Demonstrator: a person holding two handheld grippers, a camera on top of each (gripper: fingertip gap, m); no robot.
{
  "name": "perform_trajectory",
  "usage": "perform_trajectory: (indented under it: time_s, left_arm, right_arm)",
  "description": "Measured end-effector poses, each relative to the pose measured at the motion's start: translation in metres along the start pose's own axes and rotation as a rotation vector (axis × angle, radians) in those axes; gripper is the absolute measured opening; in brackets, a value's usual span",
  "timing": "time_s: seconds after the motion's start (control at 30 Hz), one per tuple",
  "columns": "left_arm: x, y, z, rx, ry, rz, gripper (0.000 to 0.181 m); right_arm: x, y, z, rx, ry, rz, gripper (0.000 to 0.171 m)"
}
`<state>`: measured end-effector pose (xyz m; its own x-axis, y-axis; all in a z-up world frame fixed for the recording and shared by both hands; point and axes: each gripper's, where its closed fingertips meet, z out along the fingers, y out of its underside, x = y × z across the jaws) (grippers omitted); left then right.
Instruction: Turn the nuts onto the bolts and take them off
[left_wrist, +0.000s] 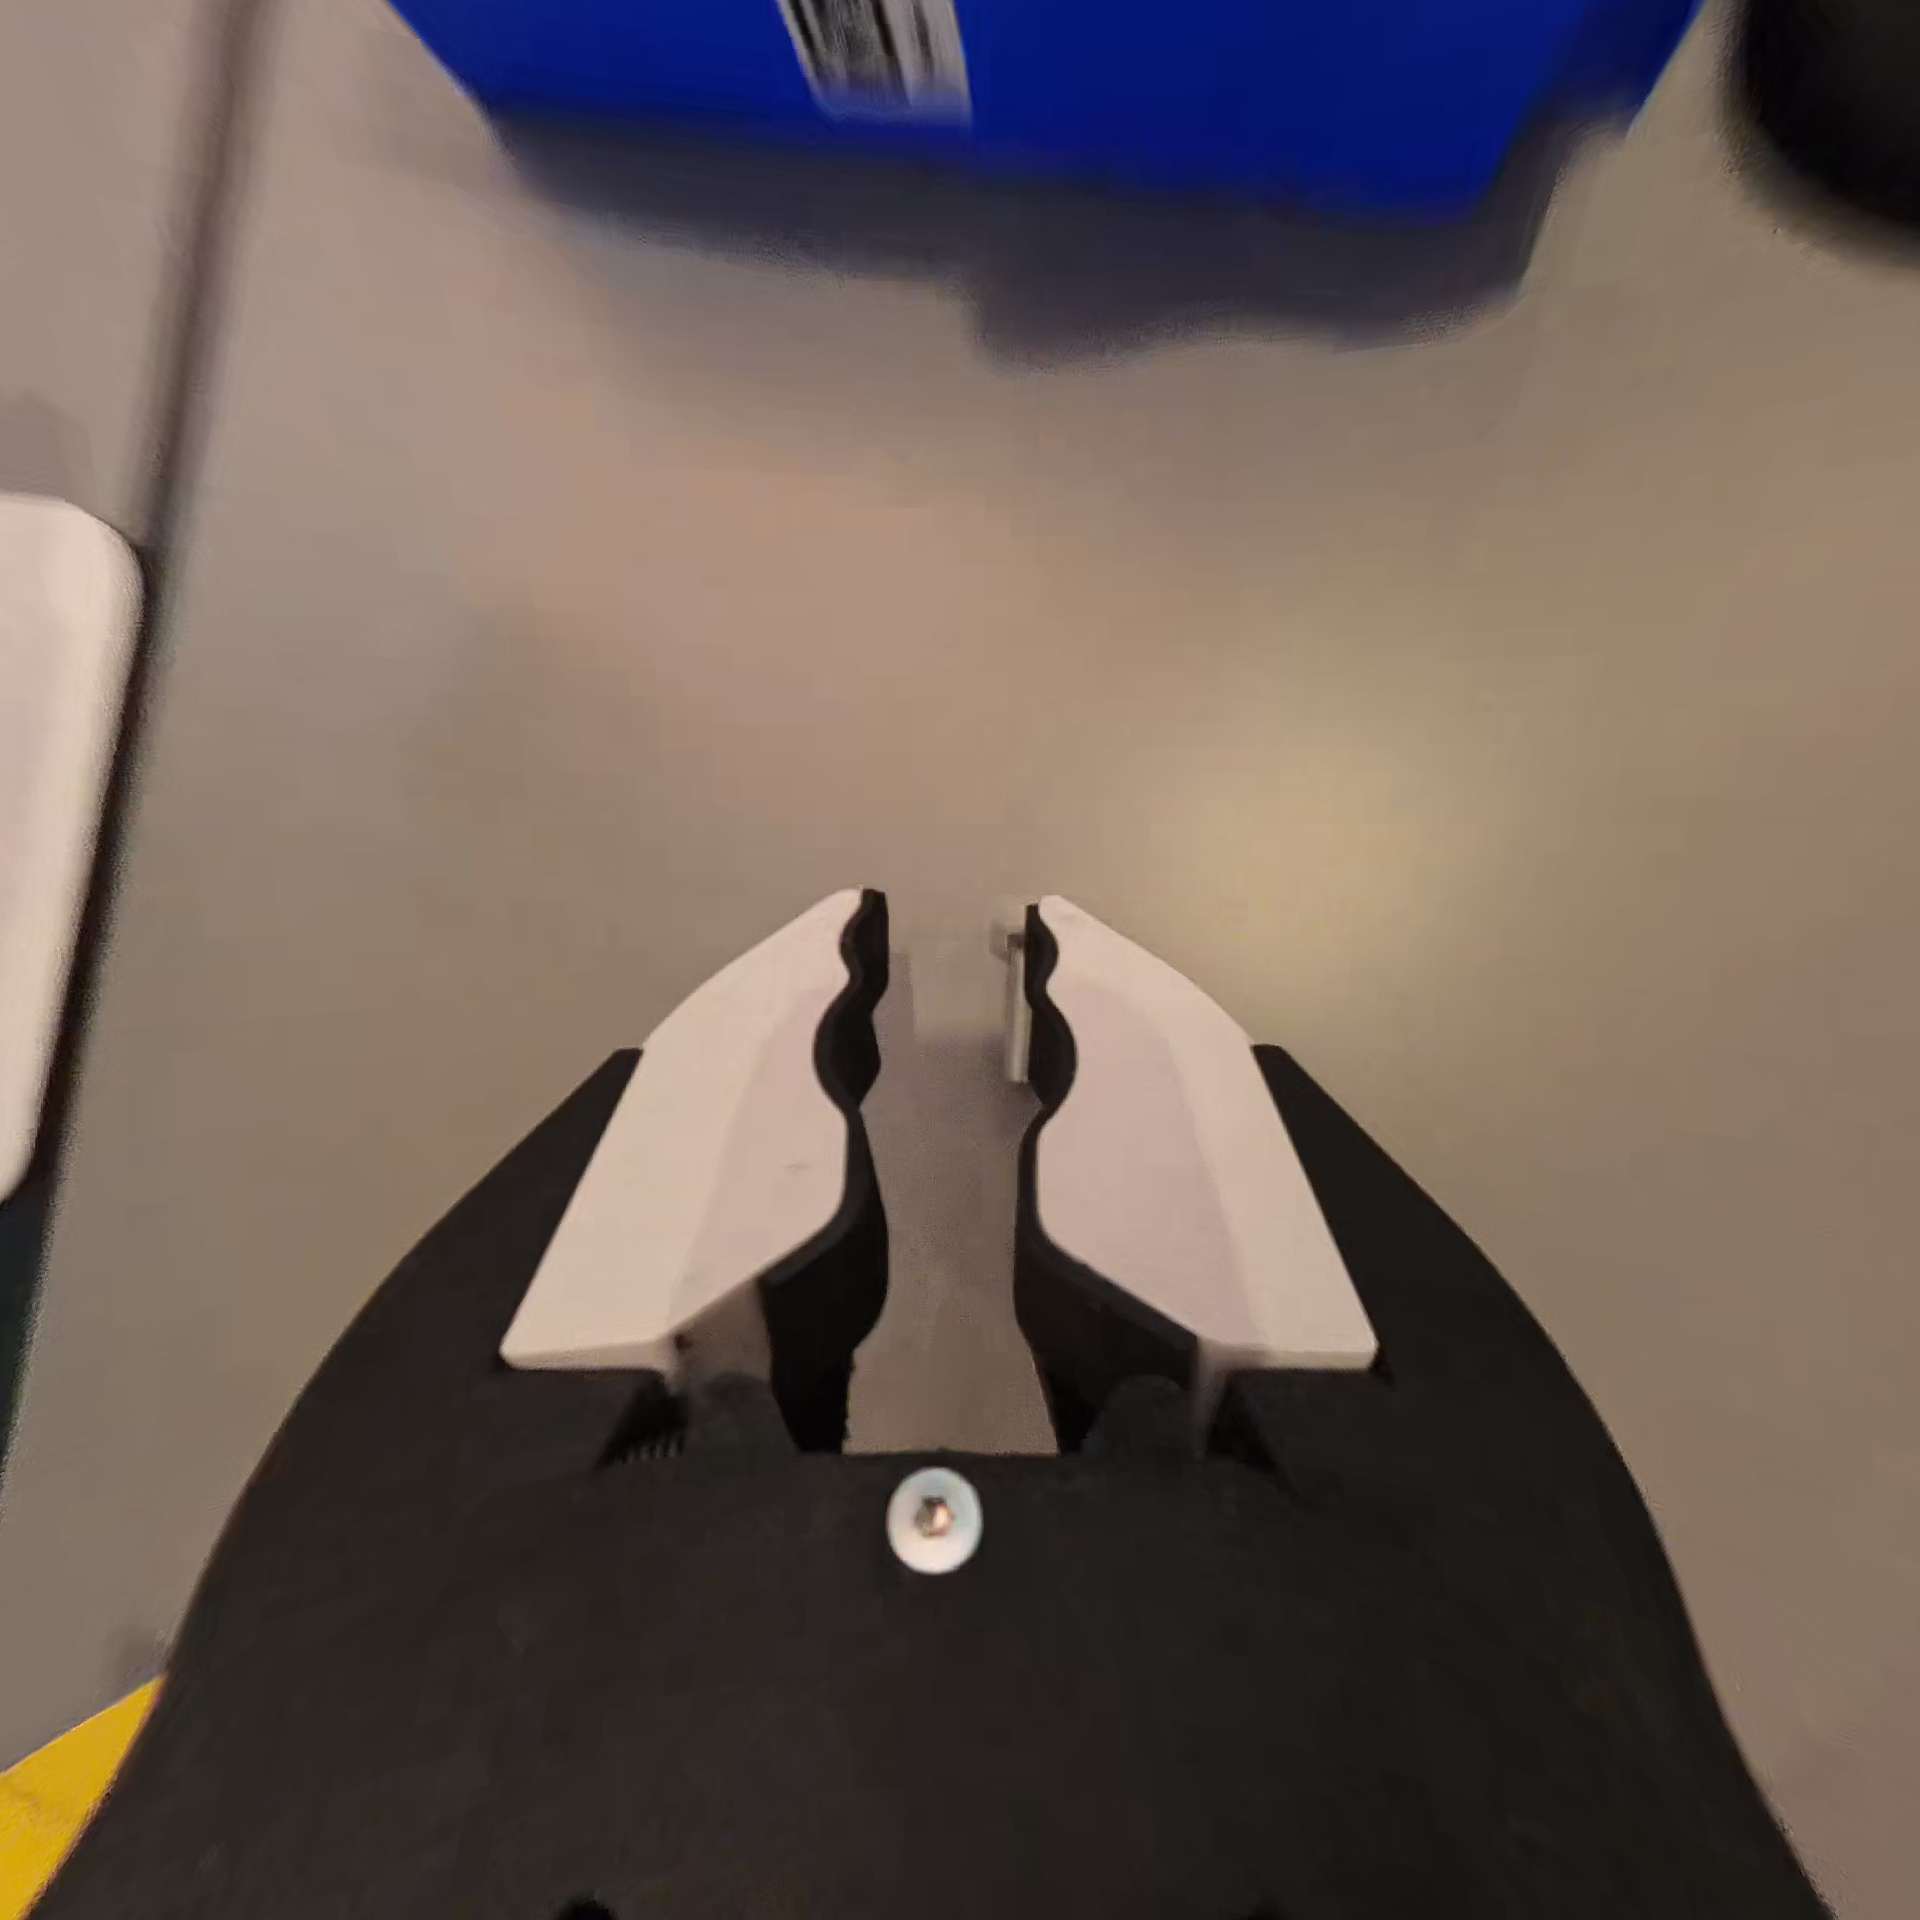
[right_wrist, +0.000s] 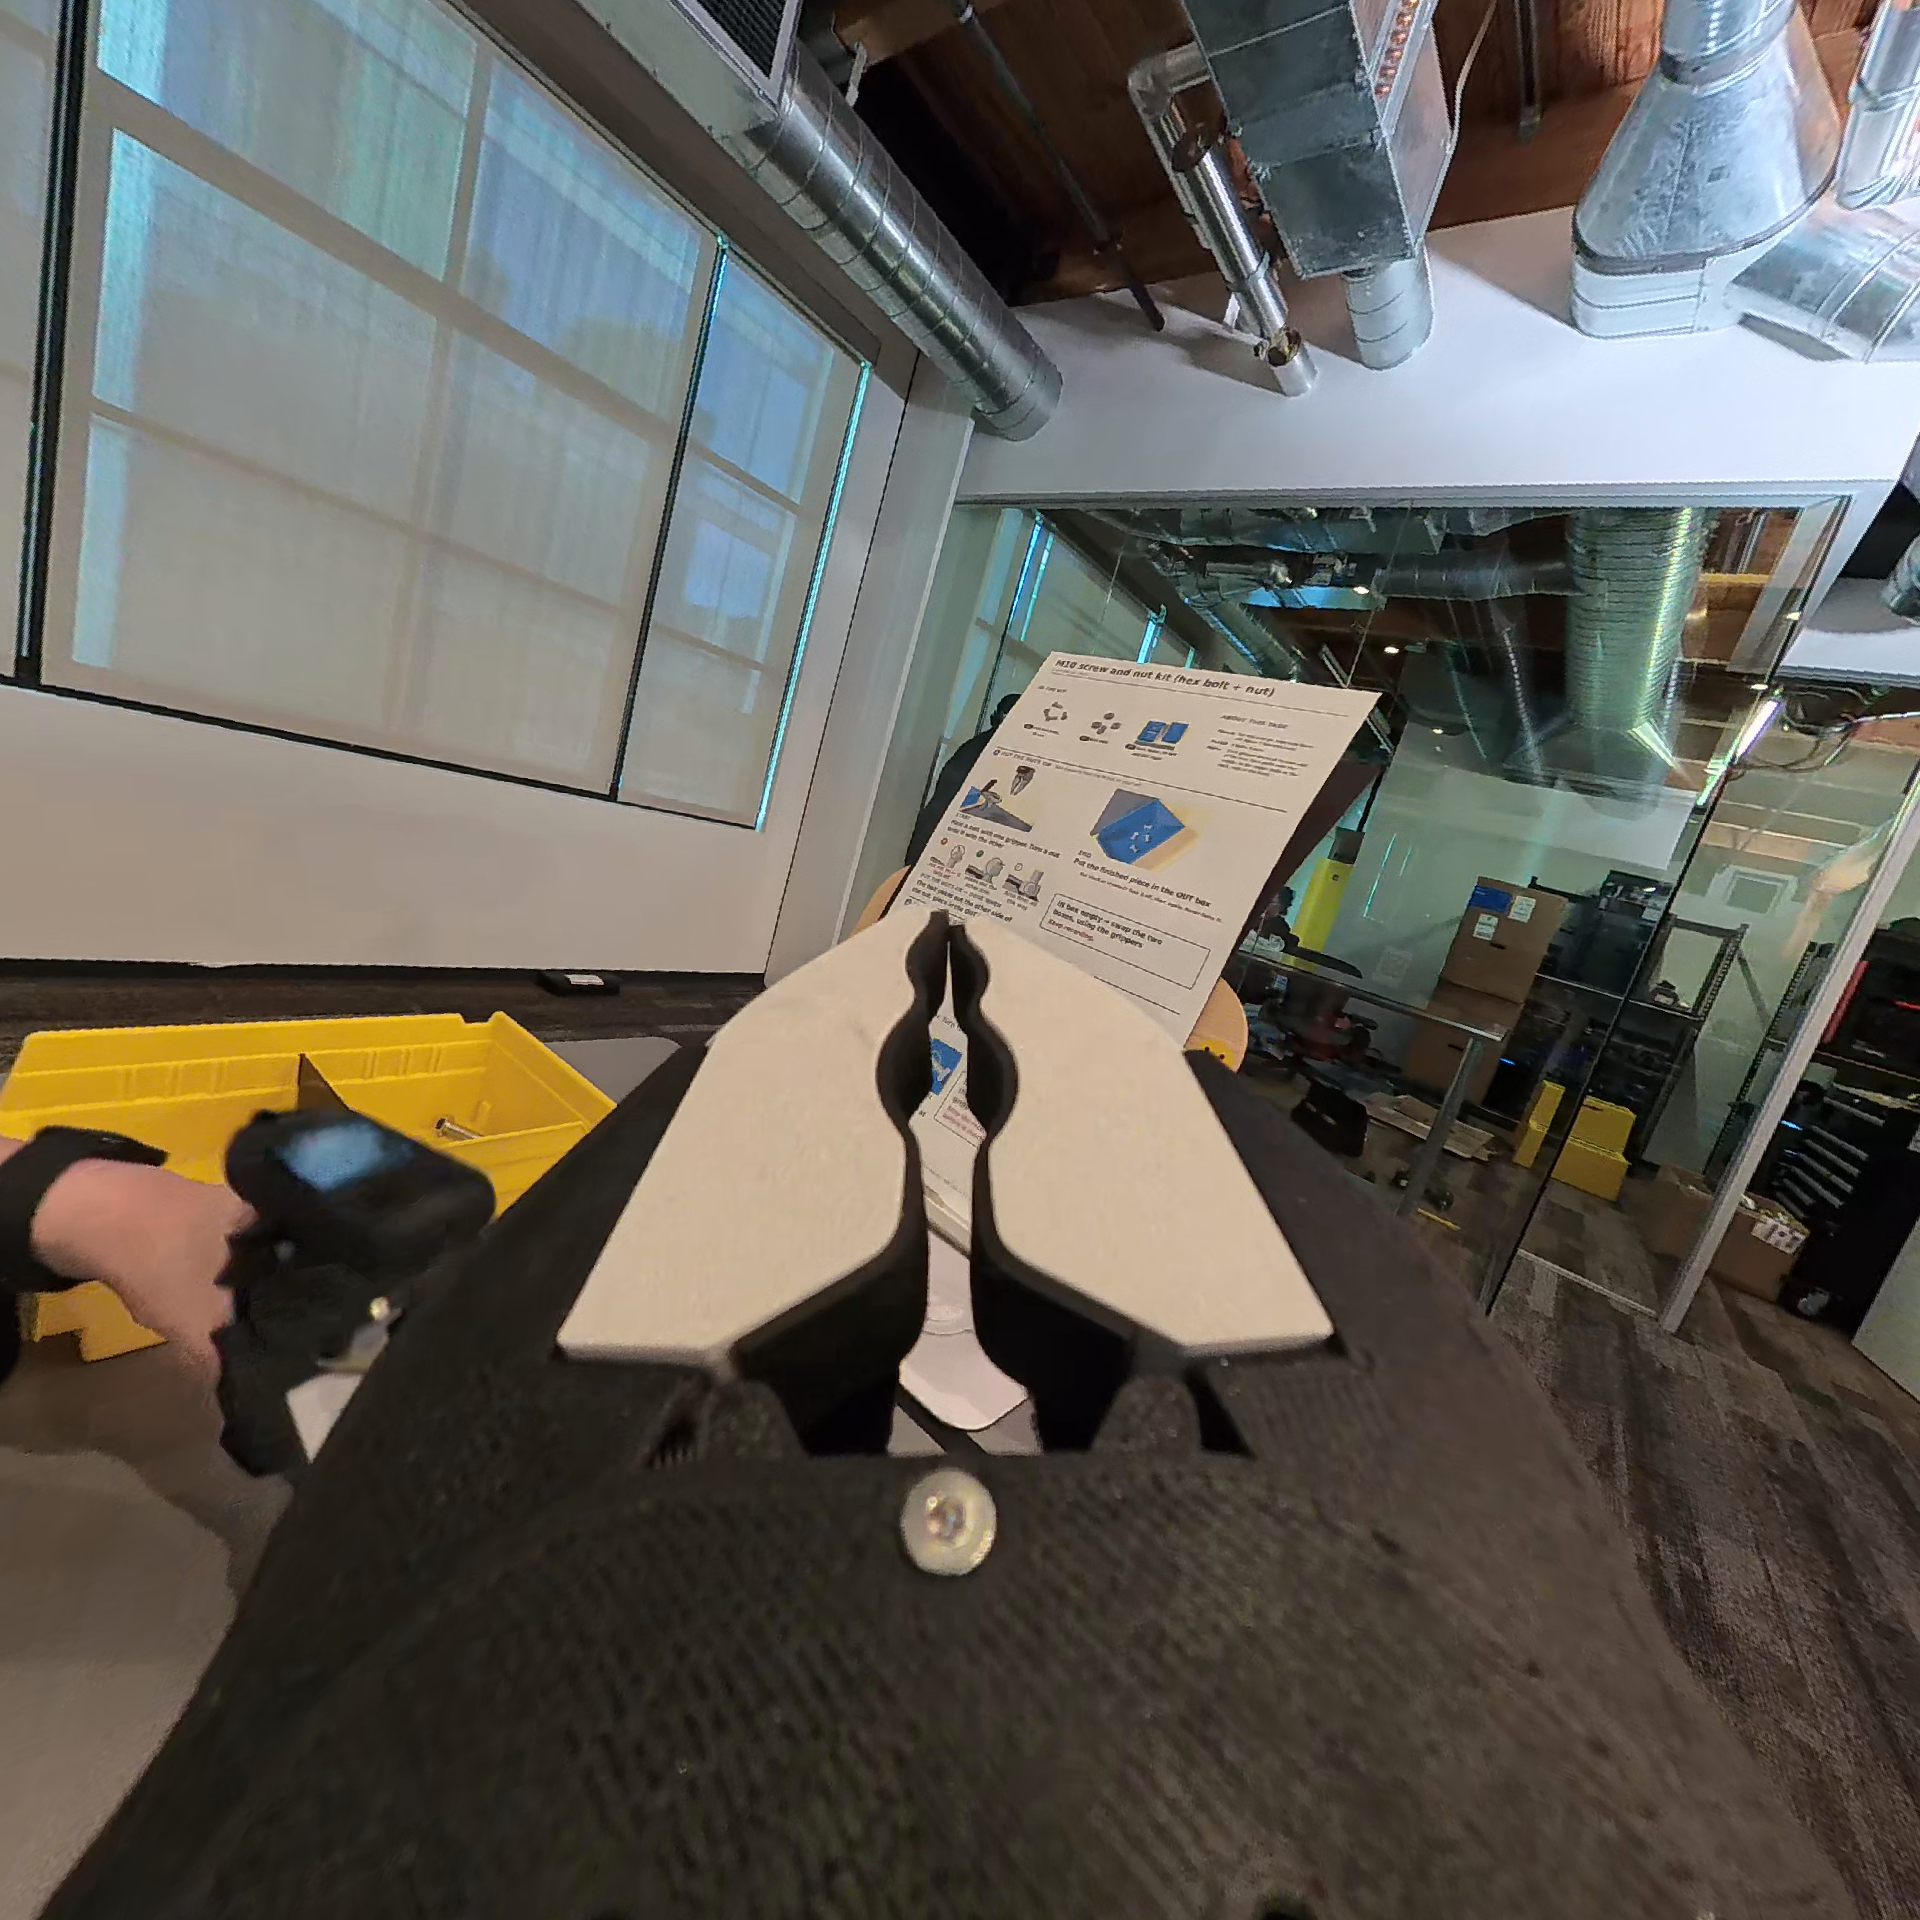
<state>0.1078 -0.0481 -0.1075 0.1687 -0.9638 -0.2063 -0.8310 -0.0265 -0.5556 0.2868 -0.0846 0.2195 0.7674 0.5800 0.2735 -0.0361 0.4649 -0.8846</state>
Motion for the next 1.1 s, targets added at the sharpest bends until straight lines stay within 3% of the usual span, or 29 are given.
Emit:
perform_trajectory:
  time_s: [0.03,0.1,0.2,0.3,0.4,0.5,0.73,1.1]
  left_arm:
    - [-0.001,-0.017,-0.019,0.085,-0.019,-0.022,0.028]
    - [-0.002,-0.039,-0.064,0.192,-0.042,-0.07,0.05]
    - [-0.014,-0.031,-0.134,0.215,-0.164,-0.113,0.063]
    - [-0.028,0.023,-0.19,0.091,-0.257,-0.115,0.037]
    - [-0.034,0.097,-0.219,-0.074,-0.218,-0.255,0.039]
    - [-0.037,0.16,-0.224,-0.193,-0.191,-0.273,0.051]
    - [-0.033,0.263,-0.2,-0.547,-0.111,-0.511,0.043]
    - [-0.031,0.314,-0.175,-0.656,-0.04,-0.511,0.034]
  right_arm:
    - [0.0,-0.001,-0.001,0.001,0.003,-0.002,0.001]
    - [0.001,-0.002,-0.003,0.003,0.01,-0.007,0.001]
    - [0.003,-0.004,-0.006,0.011,0.019,-0.008,0.001]
    - [0.006,-0.007,-0.009,0.027,0.019,0.006,0.001]
    - [0.009,-0.007,-0.011,0.037,0.019,0.027,0.001]
    - [0.011,-0.002,-0.008,0.018,0.026,0.032,0.001]
    - [0.01,0.021,0.006,-0.091,0.064,-0.032,0.001]
    - [0.002,0.041,0.022,-0.174,0.046,-0.076,0.001]
